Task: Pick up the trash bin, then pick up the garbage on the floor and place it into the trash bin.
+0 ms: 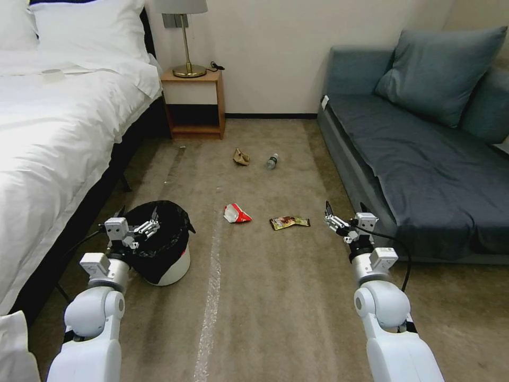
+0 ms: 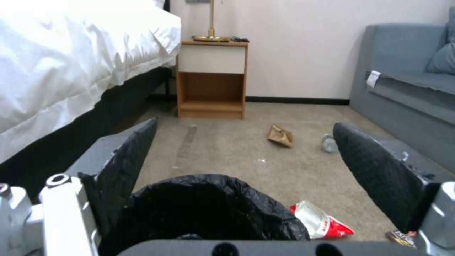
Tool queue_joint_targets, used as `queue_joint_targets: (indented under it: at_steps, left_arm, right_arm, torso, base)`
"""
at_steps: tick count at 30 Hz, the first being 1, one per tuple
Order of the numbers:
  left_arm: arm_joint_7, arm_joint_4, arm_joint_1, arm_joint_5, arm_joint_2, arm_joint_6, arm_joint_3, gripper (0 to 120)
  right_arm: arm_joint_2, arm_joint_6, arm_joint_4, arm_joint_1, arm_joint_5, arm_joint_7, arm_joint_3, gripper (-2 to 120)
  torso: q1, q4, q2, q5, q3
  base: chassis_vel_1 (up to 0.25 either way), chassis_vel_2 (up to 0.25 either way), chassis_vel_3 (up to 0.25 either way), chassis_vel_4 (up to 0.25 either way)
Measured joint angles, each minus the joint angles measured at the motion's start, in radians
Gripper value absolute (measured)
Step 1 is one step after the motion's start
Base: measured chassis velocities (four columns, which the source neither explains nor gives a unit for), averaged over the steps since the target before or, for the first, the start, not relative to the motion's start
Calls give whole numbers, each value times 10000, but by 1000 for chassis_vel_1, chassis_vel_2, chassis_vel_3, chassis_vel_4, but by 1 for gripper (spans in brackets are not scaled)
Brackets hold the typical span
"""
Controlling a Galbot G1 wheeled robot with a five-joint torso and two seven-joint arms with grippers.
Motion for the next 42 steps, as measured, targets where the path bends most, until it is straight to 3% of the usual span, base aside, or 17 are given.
queue_joint_targets:
  at_steps: [8, 14, 32, 34, 37, 40, 42]
  left_arm:
    - [93, -14, 24, 2, 46, 19, -18, 99]
    - [588, -66, 69, 97, 139, 109, -84, 99]
    - [493, -71, 10, 93, 149, 97, -86, 99]
    - [-29, -230, 69, 97, 94, 262, -56, 99]
    - [-337, -331, 113, 89, 66, 411, -33, 99]
    - [-1755, -888, 338, -113, -154, 1192, 47, 98]
    - [-1827, -913, 349, -139, -168, 1232, 51, 98]
  right_arm:
    - [-41, -110, 62, -33, 198, -285, -22, 100]
    - [-142, -11, 105, -143, 313, -1275, 94, 100]
    - [-156, 34, 73, -104, 264, -1263, 135, 100]
    - [-156, 34, 53, -96, 262, -1209, 135, 100]
    - [-158, 34, 44, -93, 261, -1186, 135, 100]
    - [-160, 34, 13, -82, 261, -1127, 161, 100]
    - [-159, 34, 11, -83, 261, -1126, 161, 100]
  torso:
    - [0, 0, 1, 0, 0]
    - [0, 0, 1, 0, 0]
    - [0, 0, 1, 0, 0]
    - [0, 0, 1, 0, 0]
    - [0, 0, 1, 0, 0]
    - [0, 0, 2, 1, 0]
    - [0, 0, 1, 1, 0]
  base:
    - [0, 0, 0, 0]
    - [0, 0, 0, 0]
    - [0, 0, 0, 0]
    - [0, 0, 0, 0]
    - [0, 0, 0, 0]
    - [0, 0, 0, 0]
    - [0, 0, 0, 0]
